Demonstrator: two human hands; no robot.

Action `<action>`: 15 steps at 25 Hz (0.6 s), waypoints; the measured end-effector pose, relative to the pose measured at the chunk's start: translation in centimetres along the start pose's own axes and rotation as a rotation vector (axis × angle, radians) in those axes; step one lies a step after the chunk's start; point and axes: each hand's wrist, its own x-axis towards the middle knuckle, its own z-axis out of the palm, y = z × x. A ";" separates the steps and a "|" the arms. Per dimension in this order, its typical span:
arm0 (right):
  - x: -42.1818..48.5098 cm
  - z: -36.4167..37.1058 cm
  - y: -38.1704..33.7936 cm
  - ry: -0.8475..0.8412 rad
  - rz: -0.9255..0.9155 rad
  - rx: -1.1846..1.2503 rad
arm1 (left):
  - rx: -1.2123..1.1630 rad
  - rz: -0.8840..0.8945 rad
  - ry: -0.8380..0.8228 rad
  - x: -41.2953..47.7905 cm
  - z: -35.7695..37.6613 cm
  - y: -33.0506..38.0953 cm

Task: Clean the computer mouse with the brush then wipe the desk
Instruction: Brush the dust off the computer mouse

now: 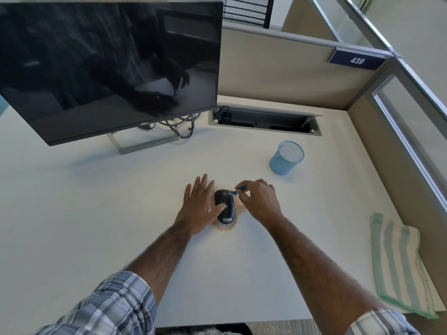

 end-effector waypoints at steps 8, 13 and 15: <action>0.4 0.3 0.0 -0.040 -0.037 -0.050 | 0.000 0.001 0.002 0.0 -0.1 0.1; 0.9 0.2 -0.2 -0.095 -0.036 -0.065 | 0.007 0.003 0.007 0.0 0.1 -0.1; 1.2 0.2 -0.1 -0.091 -0.038 -0.026 | 0.010 0.003 0.012 0.0 0.0 0.0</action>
